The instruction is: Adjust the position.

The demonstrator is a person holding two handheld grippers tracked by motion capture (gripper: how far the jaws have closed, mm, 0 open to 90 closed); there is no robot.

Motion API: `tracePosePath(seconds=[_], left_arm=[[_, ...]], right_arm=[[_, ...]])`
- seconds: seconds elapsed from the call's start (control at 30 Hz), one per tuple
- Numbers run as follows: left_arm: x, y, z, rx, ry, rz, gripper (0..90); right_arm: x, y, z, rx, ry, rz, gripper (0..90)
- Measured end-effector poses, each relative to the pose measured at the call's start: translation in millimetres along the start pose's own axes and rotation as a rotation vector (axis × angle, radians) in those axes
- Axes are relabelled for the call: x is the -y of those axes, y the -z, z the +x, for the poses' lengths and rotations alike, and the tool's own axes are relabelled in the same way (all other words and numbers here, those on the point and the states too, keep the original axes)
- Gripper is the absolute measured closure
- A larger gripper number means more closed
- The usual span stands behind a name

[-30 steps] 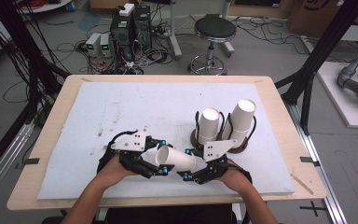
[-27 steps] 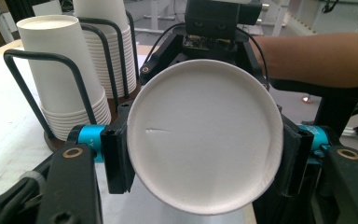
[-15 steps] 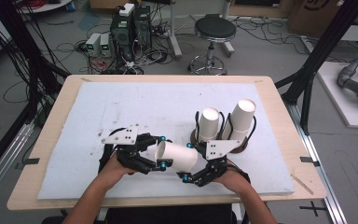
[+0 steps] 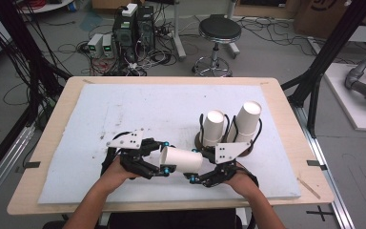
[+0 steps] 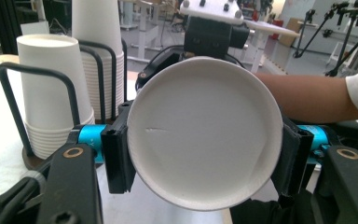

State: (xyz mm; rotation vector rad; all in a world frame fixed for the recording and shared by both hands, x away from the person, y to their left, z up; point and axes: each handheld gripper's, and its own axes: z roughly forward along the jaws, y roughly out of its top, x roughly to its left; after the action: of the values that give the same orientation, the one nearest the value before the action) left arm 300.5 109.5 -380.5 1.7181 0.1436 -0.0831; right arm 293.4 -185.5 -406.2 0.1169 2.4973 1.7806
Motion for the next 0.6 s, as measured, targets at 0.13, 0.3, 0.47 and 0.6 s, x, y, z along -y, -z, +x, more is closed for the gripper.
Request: tracePosePath(seconds=[0.13,0.3,0.47,0.6], left_arm=[[0.8,-0.6,0.2,-0.006,0.000,0.024,36.7],[1.5,-0.9,0.7,-0.006,-0.003,0.038,36.6],[2.1,-0.8,0.8,-0.004,-0.003,0.056,36.6],[3.0,-0.9,0.6,-0.009,0.003,0.077,36.4]], right_arm=[[0.3,1.3,-0.3,0.001,-0.001,0.012,43.7],[-0.1,2.8,-0.9,-0.001,0.003,0.012,45.0],[-0.2,4.0,-1.1,-0.004,0.005,0.010,45.0],[0.1,3.7,-1.1,-0.008,0.000,0.018,45.8]])
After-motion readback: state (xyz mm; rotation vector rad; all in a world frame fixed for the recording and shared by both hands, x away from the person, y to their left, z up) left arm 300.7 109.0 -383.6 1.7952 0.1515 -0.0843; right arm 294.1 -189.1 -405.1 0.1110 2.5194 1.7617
